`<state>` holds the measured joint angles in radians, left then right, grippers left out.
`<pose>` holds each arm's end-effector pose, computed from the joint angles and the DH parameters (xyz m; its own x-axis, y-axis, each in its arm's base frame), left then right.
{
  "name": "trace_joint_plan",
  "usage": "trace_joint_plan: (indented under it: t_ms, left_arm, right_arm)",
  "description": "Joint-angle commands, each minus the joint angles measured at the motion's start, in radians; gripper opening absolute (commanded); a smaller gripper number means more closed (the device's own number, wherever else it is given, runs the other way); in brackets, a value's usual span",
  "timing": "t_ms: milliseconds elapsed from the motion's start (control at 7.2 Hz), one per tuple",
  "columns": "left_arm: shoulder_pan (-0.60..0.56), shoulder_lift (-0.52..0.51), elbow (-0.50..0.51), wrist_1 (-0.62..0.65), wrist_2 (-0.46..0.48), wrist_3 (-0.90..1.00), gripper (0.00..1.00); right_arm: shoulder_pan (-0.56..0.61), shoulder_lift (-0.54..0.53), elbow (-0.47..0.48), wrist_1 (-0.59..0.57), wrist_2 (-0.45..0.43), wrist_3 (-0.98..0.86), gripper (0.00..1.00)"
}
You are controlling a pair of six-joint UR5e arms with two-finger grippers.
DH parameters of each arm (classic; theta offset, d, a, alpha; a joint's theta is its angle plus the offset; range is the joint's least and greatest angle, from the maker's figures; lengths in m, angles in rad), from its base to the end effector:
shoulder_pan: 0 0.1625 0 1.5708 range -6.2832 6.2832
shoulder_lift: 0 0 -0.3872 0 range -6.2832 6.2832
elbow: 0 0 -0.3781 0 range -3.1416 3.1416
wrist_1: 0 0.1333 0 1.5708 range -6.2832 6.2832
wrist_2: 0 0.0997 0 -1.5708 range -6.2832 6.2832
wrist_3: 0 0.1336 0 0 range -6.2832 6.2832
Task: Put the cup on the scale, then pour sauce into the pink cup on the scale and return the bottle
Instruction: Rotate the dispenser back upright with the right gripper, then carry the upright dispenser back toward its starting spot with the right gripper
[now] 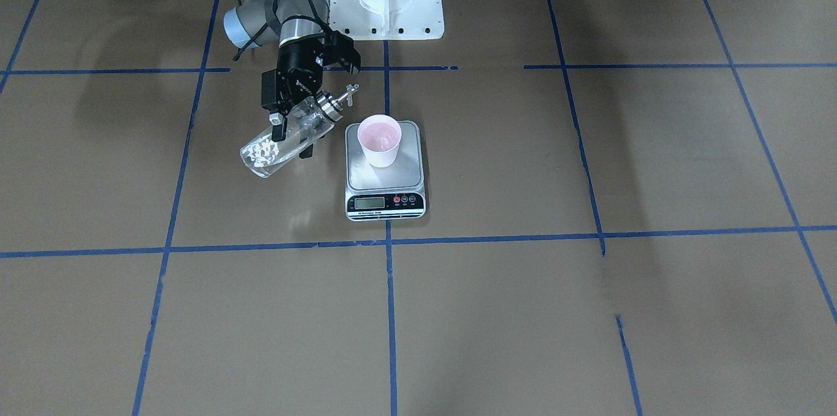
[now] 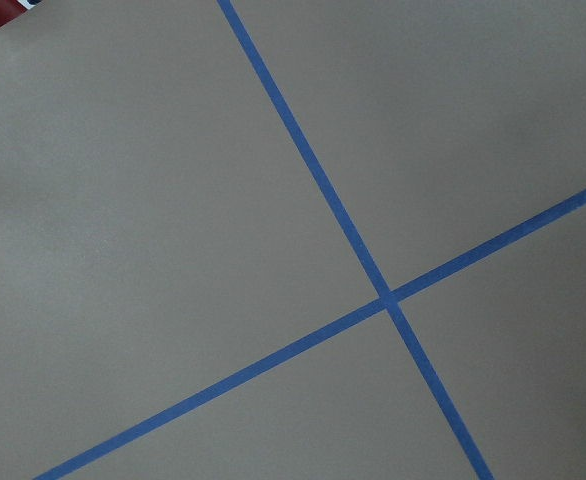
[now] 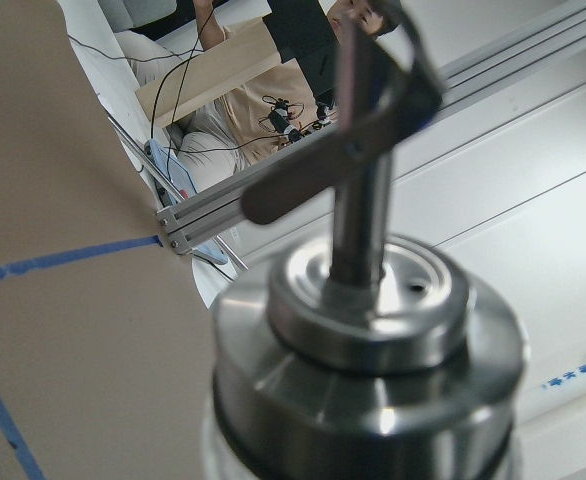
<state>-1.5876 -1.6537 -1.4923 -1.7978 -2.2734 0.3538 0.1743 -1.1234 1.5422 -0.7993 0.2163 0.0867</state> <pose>-0.0559 -0.5297 0.6231 0.7238 0.4642 -0.5106 -0.2499 0.8660 0.4331 -0.5221 -0.3598 0.2759 0.9585 -0.0483 -0.2810 0.2838 0.0688 0.9564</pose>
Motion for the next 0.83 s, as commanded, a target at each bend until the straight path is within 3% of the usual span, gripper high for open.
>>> trace_joint_plan:
  t_ms: [0, 417, 694]
  left_arm:
    - [0.0, -0.001, -0.002, 0.0, 0.0, 0.001, 1.0]
    - [0.0, -0.002, -0.003, 0.0, 0.0, -0.001, 1.0]
    - [-0.002, -0.002, -0.008, 0.0, -0.002, 0.001, 1.0]
  right_arm:
    - [0.002, -0.001, 0.016, 0.025, 0.066, 0.151, 0.0]
    - [0.004, -0.029, 0.14, 0.026, 0.109, 0.262, 0.0]
    - [0.01, -0.123, 0.25, 0.026, 0.171, 0.402, 0.0]
